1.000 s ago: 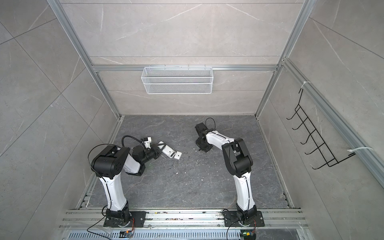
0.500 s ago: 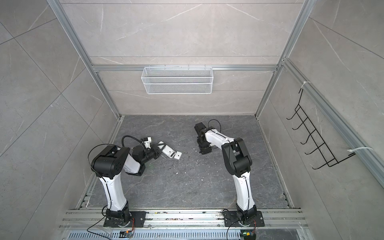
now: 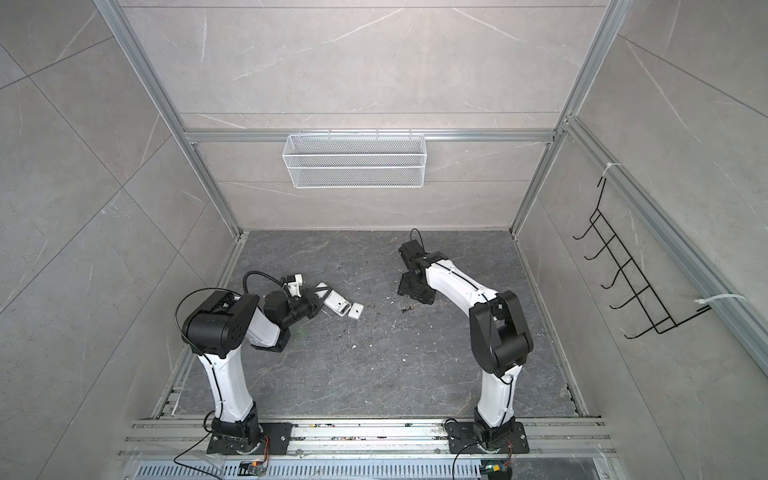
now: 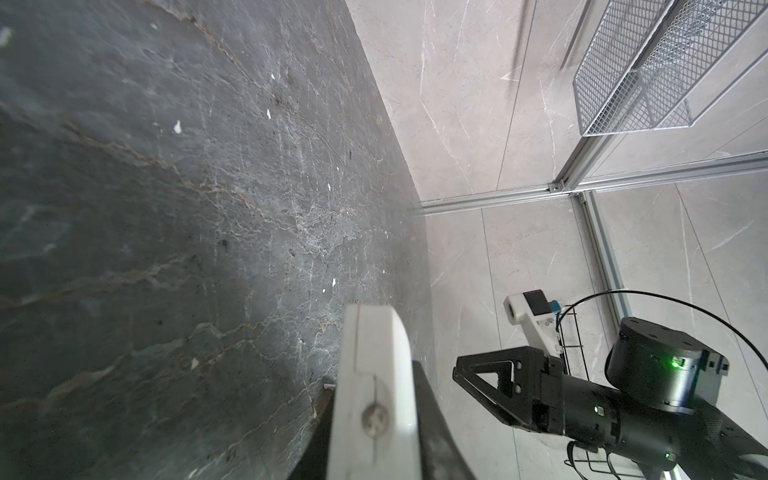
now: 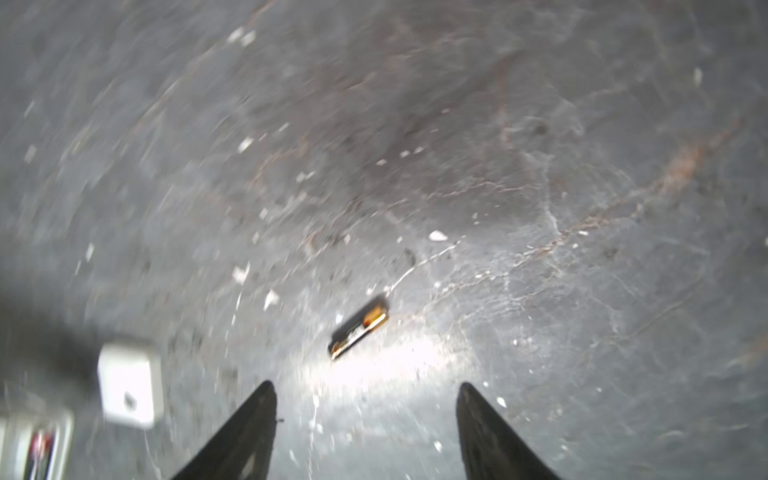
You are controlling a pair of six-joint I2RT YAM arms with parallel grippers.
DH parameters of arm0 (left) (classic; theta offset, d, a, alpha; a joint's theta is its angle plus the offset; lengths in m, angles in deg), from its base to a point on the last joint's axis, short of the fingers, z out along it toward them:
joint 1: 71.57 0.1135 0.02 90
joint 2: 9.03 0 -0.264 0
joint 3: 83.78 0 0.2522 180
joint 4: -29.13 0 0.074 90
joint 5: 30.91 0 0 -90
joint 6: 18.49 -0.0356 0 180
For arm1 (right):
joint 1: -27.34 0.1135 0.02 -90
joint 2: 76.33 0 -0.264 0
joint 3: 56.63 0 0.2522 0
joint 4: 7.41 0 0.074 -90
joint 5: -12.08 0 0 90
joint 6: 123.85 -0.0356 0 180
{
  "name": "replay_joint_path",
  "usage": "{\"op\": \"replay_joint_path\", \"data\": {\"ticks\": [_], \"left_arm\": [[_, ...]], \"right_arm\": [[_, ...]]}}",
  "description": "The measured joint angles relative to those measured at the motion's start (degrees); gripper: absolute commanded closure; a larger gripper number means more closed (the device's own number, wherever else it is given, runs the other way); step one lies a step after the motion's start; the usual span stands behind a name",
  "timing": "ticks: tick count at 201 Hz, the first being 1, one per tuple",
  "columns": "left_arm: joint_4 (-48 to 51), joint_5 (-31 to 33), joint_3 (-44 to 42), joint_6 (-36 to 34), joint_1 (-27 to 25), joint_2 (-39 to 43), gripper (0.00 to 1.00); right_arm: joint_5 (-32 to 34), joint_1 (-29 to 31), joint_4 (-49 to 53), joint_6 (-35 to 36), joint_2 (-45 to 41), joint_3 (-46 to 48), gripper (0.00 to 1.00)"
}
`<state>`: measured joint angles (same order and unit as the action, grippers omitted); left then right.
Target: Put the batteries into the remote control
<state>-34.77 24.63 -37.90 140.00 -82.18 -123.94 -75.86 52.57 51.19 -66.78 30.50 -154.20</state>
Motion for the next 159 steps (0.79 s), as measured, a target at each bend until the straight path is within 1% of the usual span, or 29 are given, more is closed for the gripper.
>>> {"op": "replay_joint_path", "data": {"ticks": [14, 26, 38, 48, 63, 78, 96, 119, 141, 159], "left_arm": [[0.0, -0.2, 0.0, 0.0, 0.0, 0.0, 1.0], [-0.02, -0.26, 0.0, 0.0, -0.02, 0.0, 1.0], [0.0, -0.28, 0.0, 0.02, 0.0, 0.0, 1.0], [0.0, -0.37, 0.0, 0.04, 0.0, 0.0, 1.0], [0.0, -0.42, 0.0, 0.04, 0.0, 0.0, 1.0], [0.0, -0.44, 0.0, 0.07, 0.0, 0.0, 1.0], [0.0, -0.46, 0.0, 0.07, 0.0, 0.0, 1.0], [0.0, -0.46, 0.0, 0.09, 0.0, 0.0, 1.0], [0.0, -0.46, 0.0, 0.26, 0.0, 0.0, 1.0], [-0.02, -0.46, 0.0, 0.28, 0.0, 0.0, 1.0]], "right_arm": [[-1.18, 0.28, -0.07, 5.55, -0.13, 1.2, 0.38], [-1.46, 0.74, 0.07, 9.14, -0.04, 3.04, 0.45], [-1.57, 1.25, 0.39, 11.56, 0.09, 4.68, 0.51], [-1.51, 1.7, 0.31, 12.87, 0.2, 5.73, 0.6], [-1.4, 2.4, 0.09, 15.04, 0.31, 6.8, 0.67], [-0.66, 3.28, -0.2, 16.61, 0.44, 7.45, 0.69], [0.83, 4.22, -0.52, 17.73, 0.9, 7.52, 0.7], [2.89, 5.14, -0.98, 18.47, 1.75, 7.54, 0.7], [5.27, 6.1, -1.14, 19.12, 2.45, 7.54, 0.68], [7.13, 7.02, -1.16, 20.44, 2.95, 7.52, 0.69]]}}
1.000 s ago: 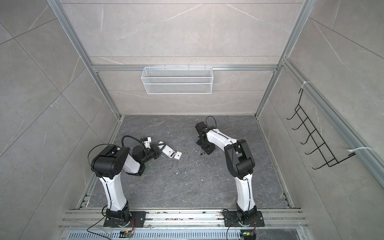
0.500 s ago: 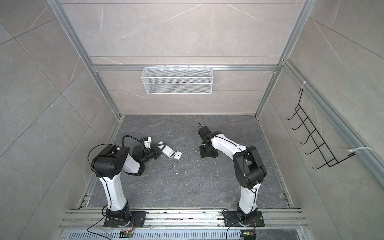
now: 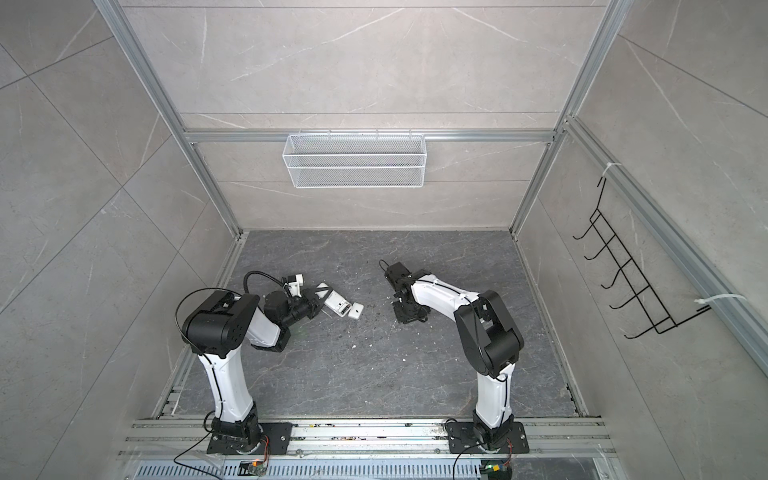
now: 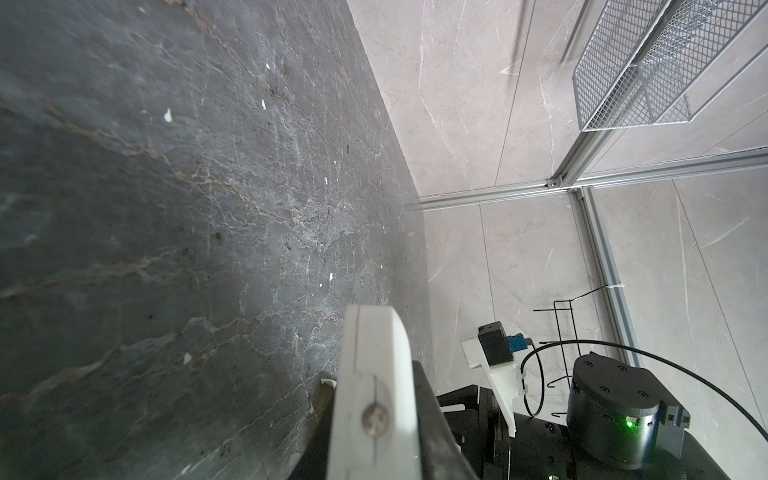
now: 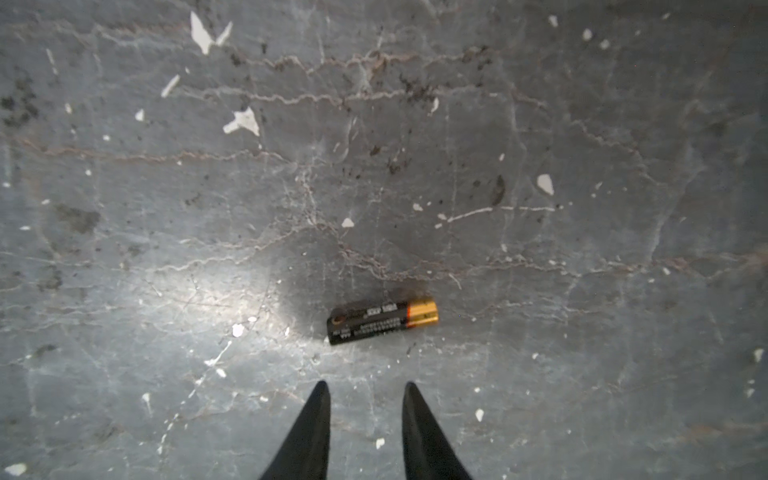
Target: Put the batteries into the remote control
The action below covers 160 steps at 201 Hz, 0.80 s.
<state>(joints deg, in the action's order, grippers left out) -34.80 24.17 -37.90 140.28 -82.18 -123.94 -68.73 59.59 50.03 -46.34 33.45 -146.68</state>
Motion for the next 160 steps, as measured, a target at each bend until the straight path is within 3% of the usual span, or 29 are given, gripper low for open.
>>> {"op": "replay_joint_path", "data": {"ticks": [39, 80, 160], "left_arm": [[0.02, 0.0, 0.0, 0.02, 0.0, 0.0, 1.0], [0.02, 0.0, 0.0, 0.04, 0.0, 0.0, 1.0], [0.02, -0.2, 0.2, 0.42, -0.02, 0.0, 1.0]], "right_arm": [[2.23, 0.52, 0.24, 3.54, 1.03, -0.13, 0.7], [4.02, 0.52, 0.26, 6.6, 1.18, -0.11, 0.56], [7.56, 0.55, 2.1, 12.98, 4.74, -2.54, 0.55]]}}
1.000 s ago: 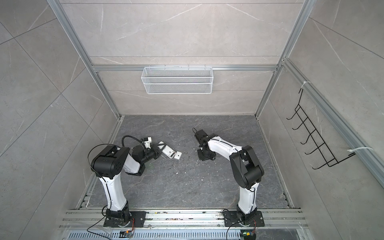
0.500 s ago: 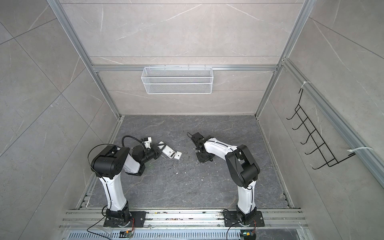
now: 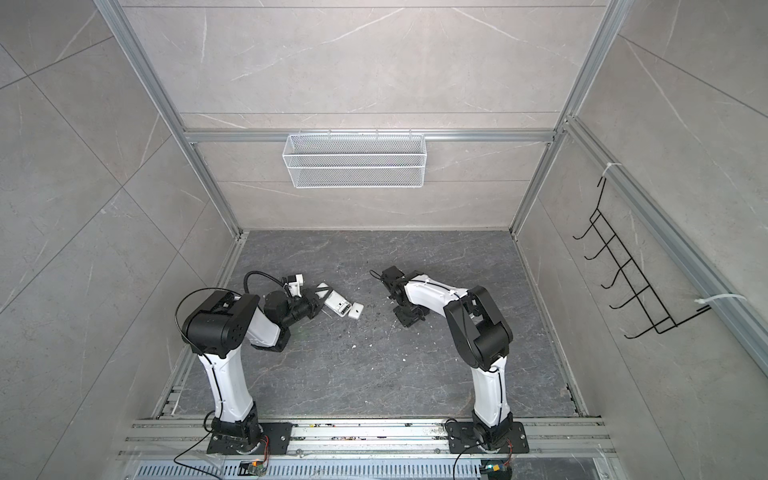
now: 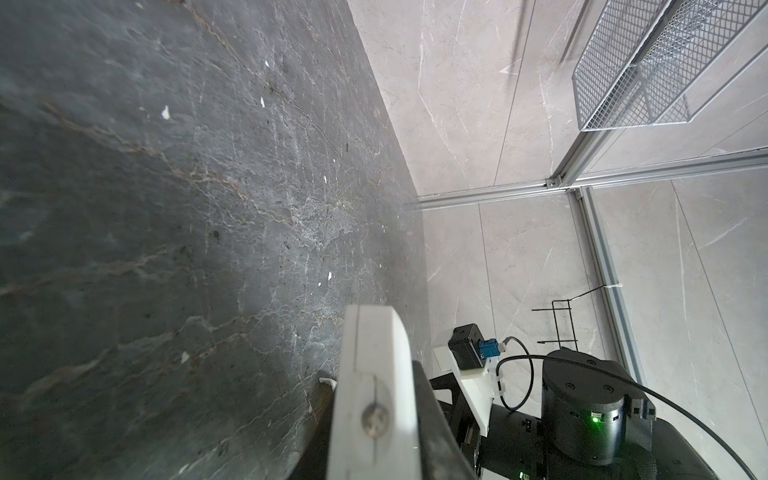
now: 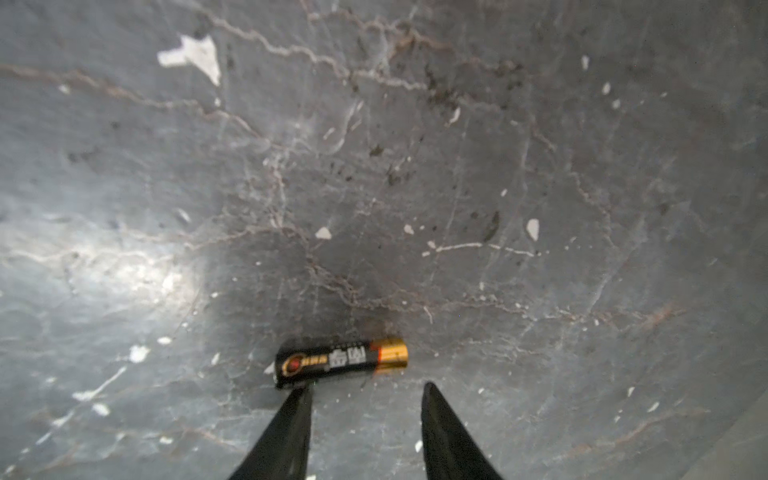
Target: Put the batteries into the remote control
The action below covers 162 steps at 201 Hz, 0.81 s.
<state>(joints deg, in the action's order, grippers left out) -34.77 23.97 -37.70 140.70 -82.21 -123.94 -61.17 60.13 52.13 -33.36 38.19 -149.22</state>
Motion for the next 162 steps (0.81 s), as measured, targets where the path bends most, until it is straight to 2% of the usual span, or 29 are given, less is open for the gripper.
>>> {"op": "replay_joint_path", "data": {"ticks": [115, 162], "left_arm": [[-0.02, -0.09, 0.35, 0.26, 0.0, 0.0, 1.0], [-0.02, -0.13, 0.35, 0.26, 0.0, 0.0, 1.0]], "right_arm": [[-1.27, -1.57, 0.39, 5.86, 3.89, -5.57, 0.53], [-3.67, -2.54, 2.4, 6.86, 7.69, -11.89, 0.51]]}}
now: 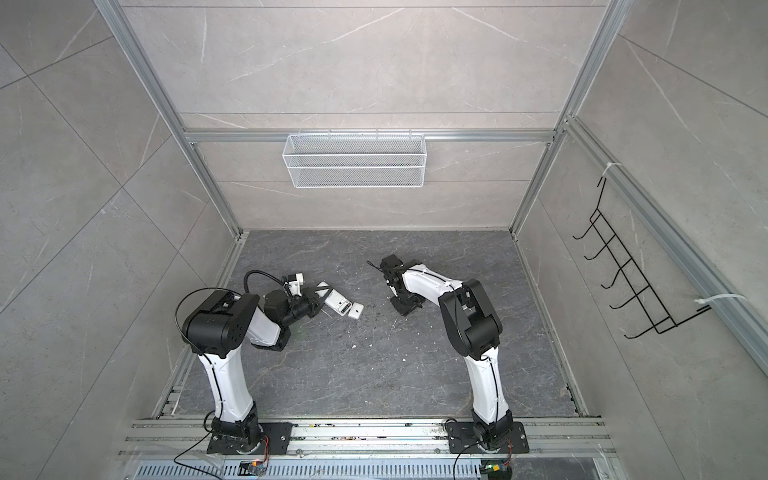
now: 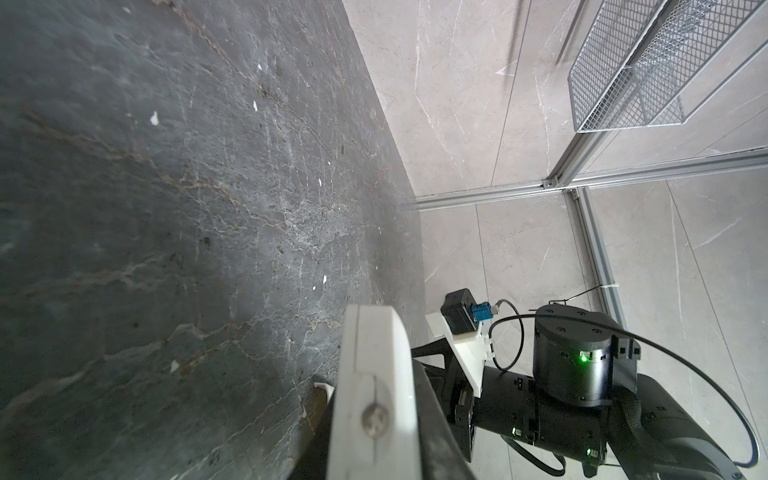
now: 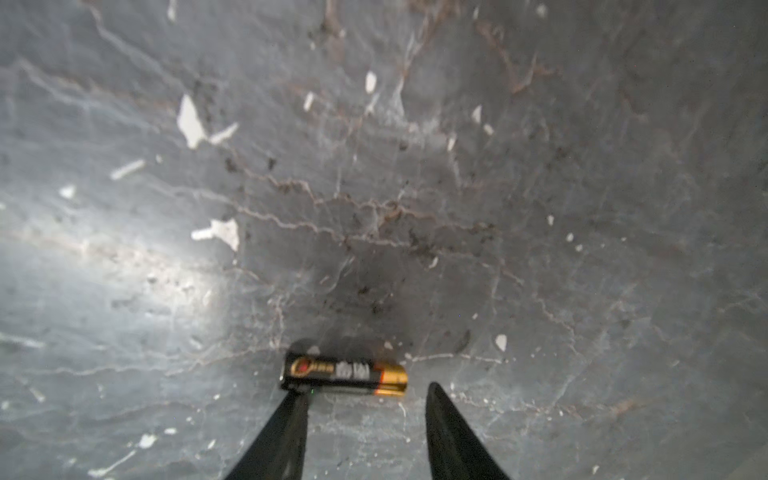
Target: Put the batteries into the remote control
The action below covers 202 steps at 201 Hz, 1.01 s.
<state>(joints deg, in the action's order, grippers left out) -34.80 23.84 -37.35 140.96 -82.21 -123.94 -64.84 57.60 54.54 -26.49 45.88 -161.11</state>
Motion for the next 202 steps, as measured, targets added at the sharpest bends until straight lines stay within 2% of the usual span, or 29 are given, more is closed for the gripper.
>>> {"op": "replay_joint_path", "data": {"ticks": [43, 100, 128, 160, 202], "left_arm": [[0.0, -0.04, 0.0, 0.0, 0.0, 0.0, 1.0], [0.0, -0.07, 0.0, 0.0, 0.0, 0.0, 1.0], [0.0, -0.09, 0.0, 0.0, 0.0, 0.0, 1.0], [0.0, -0.33, 0.15, 0.0, -0.04, 0.0, 1.0], [0.0, -0.76, 0.22, 0.0, -0.11, 0.0, 1.0]], "right_arm": [[-1.44, -0.13, 2.4, 0.48, 2.69, -4.52, 0.45], [-5.35, -0.68, 4.2, -0.7, 4.81, -8.41, 0.45], [-9.79, -1.6, 0.96, -5.2, 3.48, -6.58, 0.45], [-11.43, -2.69, -3.15, -13.29, 0.68, -5.73, 0.47], [-13.46, -4.79, -4.68, -23.3, 2.58, -13.66, 0.5]]}}
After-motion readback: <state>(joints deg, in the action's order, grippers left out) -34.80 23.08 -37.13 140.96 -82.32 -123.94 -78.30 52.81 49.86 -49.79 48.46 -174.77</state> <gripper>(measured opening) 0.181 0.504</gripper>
